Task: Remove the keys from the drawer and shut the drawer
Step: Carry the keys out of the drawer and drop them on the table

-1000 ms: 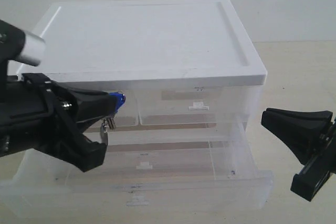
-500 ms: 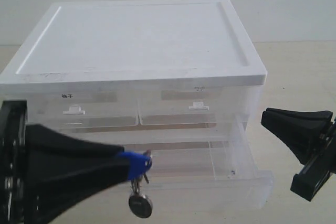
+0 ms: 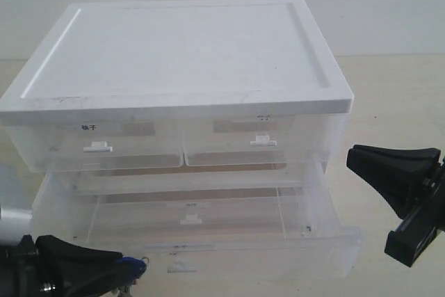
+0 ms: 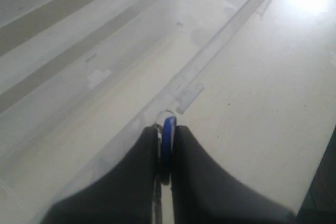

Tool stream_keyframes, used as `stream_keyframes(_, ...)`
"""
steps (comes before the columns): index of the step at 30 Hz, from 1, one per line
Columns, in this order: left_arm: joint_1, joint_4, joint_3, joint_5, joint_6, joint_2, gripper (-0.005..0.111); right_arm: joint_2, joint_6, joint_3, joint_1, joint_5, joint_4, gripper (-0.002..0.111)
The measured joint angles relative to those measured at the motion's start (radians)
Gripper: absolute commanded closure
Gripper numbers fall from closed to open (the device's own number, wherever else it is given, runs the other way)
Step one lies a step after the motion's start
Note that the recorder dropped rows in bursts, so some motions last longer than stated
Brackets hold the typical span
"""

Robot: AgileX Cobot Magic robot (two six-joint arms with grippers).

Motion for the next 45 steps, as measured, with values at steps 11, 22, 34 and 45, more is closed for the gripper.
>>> stream_keyframes(11, -0.004, -0.012, -0.066, -0.197, -0.045, 0.069, 0.102, 0.000, 0.000, 0.000, 0.000, 0.000, 0.000, 0.108)
stream_keyframes(22, -0.004, 0.001, -0.095, 0.022, -0.054, 0.126, 0.102, 0.000, 0.000, 0.000, 0.000, 0.000, 0.000, 0.108)
stream_keyframes(34, -0.004, 0.020, -0.111, -0.064, 0.021, 0.225, 0.102, 0.000, 0.000, 0.000, 0.000, 0.000, 0.000, 0.108)
stream_keyframes(45, -0.004, 0.026, -0.163, -0.048, 0.051, 0.305, 0.069, 0.000, 0.000, 0.000, 0.000, 0.000, 0.000, 0.108)
